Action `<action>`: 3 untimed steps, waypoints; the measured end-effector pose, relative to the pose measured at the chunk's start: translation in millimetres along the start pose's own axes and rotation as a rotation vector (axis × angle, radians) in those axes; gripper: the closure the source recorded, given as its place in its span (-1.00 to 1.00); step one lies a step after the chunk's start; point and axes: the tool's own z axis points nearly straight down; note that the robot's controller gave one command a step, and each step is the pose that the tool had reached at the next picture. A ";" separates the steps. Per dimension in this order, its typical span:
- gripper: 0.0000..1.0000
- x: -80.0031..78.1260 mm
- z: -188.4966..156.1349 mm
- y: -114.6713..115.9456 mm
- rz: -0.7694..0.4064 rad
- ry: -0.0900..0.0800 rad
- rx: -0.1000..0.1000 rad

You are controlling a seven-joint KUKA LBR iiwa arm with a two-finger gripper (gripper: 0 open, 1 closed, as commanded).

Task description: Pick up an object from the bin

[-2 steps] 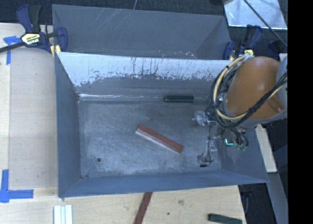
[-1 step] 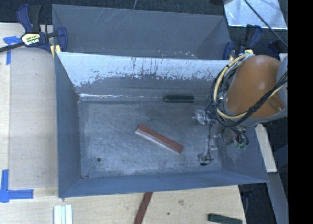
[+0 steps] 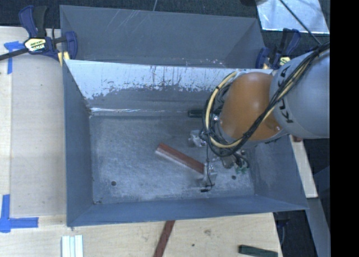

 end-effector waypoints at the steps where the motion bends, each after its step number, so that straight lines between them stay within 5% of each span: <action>1: -1.00 -7.7 -22.2 16.2 0.055 0.005 -0.001; 2: -1.00 -6.3 -43.0 17.3 0.057 0.000 0.000; 3: -1.00 -2.9 18.4 38.8 0.128 0.003 -0.001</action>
Offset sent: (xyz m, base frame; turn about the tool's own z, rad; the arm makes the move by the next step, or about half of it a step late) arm -0.0060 0.0206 0.0124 0.0107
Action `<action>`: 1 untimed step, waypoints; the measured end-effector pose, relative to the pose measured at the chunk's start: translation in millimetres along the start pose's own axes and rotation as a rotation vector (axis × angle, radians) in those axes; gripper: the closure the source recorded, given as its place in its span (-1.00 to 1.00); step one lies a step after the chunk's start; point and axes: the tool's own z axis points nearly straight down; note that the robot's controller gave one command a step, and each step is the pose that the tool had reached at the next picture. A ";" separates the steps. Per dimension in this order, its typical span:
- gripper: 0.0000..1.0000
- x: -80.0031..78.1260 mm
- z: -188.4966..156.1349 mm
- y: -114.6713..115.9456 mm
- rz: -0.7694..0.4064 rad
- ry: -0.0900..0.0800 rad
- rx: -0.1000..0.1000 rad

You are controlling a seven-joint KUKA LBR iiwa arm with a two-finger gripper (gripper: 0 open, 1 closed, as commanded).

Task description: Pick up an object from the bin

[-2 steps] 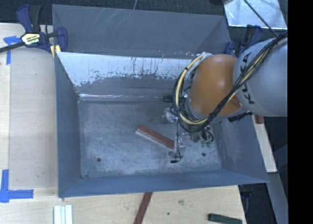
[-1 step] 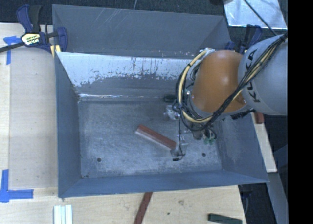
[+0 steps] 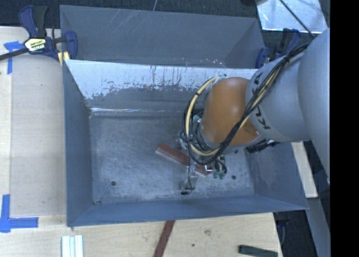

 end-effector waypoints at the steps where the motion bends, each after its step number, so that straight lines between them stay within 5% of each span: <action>1: 1.00 -12.0 -1.9 -8.8 0.160 -0.002 0.000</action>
Offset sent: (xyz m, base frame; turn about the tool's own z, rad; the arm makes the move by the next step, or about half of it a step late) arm 0.0000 0.0000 0.0000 0.0000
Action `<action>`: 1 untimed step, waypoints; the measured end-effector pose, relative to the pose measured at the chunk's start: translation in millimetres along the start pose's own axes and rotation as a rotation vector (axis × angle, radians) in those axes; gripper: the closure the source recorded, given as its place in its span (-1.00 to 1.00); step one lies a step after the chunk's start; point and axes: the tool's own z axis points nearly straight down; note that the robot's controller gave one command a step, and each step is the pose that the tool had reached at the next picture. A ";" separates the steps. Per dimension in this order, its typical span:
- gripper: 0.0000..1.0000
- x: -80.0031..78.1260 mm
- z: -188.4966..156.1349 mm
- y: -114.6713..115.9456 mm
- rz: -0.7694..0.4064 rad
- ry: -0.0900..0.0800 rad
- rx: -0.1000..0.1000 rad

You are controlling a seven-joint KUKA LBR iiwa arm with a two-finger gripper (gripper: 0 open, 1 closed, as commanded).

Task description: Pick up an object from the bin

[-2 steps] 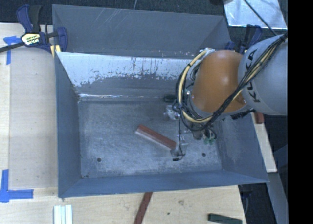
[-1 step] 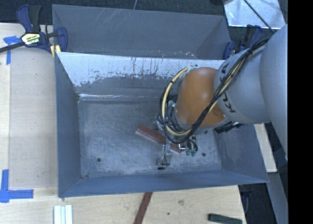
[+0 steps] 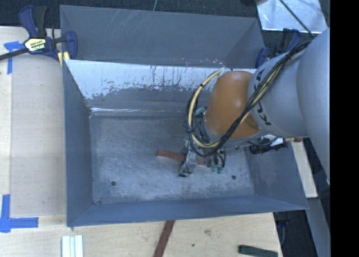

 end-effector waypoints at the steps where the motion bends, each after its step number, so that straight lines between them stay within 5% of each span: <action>1: 1.00 0.0 0.0 0.0 -0.001 0.000 0.000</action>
Offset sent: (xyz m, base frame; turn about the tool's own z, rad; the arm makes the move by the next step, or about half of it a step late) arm 0.0001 0.0000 0.0440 0.0000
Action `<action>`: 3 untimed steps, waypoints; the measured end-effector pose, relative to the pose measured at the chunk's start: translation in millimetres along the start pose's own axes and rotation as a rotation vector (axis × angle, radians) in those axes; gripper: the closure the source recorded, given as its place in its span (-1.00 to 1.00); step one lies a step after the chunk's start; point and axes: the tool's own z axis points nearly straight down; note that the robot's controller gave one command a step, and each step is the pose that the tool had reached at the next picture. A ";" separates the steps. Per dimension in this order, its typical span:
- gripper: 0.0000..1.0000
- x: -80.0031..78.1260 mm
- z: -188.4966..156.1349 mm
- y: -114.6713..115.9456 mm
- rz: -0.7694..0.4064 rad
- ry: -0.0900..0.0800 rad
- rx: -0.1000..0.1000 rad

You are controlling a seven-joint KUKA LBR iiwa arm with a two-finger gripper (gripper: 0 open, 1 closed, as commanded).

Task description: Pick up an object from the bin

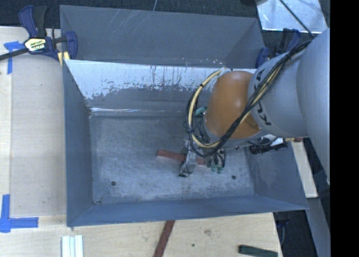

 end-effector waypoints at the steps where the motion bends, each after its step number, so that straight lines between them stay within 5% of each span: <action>1: 1.00 0.8 -3.9 -0.2 0.000 0.002 0.000; 3: 1.00 1.7 -30.6 -0.8 -0.001 0.008 0.002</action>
Offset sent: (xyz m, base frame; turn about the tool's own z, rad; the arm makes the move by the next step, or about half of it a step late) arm 0.0002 0.0001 0.0304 0.0000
